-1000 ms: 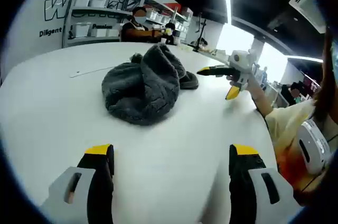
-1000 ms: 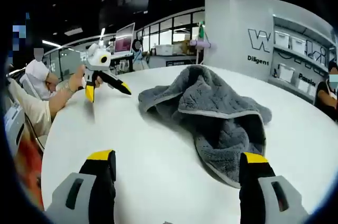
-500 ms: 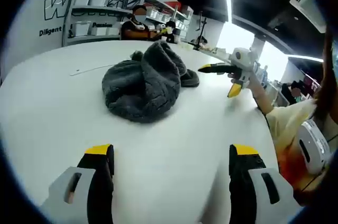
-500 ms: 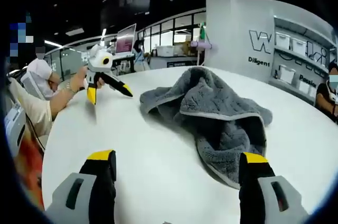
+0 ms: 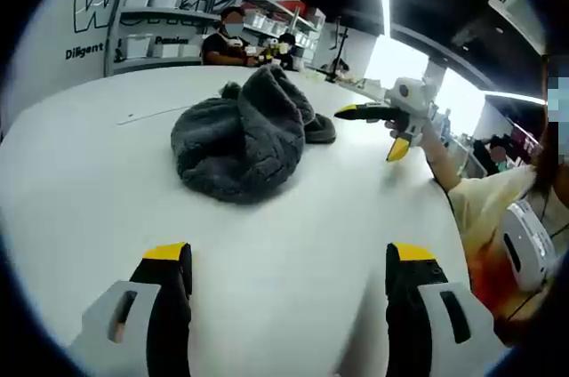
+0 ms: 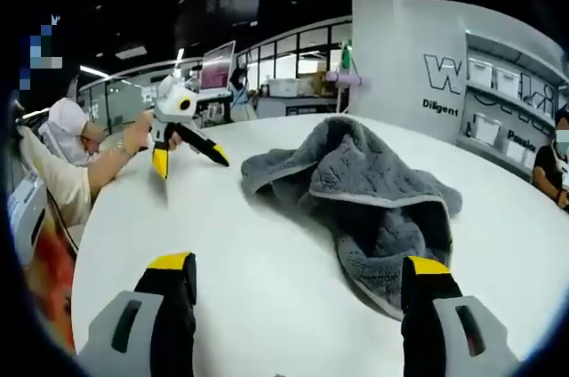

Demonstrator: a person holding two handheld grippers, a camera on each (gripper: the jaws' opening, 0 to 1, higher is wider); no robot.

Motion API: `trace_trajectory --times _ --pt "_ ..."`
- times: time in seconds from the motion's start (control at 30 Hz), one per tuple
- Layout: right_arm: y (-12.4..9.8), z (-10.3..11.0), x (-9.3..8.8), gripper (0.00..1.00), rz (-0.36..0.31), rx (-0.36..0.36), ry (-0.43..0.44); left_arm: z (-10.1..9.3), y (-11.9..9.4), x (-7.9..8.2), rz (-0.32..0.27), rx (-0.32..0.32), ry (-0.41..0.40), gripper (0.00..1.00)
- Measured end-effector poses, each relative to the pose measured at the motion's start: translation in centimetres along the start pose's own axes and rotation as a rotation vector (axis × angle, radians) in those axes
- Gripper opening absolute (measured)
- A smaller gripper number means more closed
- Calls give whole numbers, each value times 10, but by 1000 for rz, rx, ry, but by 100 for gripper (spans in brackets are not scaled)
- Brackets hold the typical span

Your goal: Fold the towel on the table until its edges align and the towel forms a compact rectangular stack.

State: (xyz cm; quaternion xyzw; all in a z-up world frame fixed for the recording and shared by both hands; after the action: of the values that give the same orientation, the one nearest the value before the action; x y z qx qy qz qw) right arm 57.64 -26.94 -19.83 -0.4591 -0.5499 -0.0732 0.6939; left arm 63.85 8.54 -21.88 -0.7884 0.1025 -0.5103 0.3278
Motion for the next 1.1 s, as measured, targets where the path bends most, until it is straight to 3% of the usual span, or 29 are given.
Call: trace_trajectory --times 0.8,0.93,1.1 --pt "1 4 2 91 0 22 -30 1 -5 6 -38 15 13 89" --pt "1 5 2 90 -2 25 -32 0 -1 11 -89 55 34 88" --pt "1 7 3 90 -8 30 -34 -7 13 21 -211 75 94 83"
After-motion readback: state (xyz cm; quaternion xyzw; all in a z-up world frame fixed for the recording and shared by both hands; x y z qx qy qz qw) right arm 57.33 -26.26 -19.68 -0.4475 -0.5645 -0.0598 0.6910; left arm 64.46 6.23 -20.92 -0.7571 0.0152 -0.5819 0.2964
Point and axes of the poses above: the point that each gripper's makers call its tool centre point, and the gripper's own axes: y roughly forward along the fingers, z roughly to its left, x roughly out of its top, the point moved 9 cm from there along -y, roughly backward along the fingers, and after that the axes turned 8 degrees about z, right-handed, at the moved point
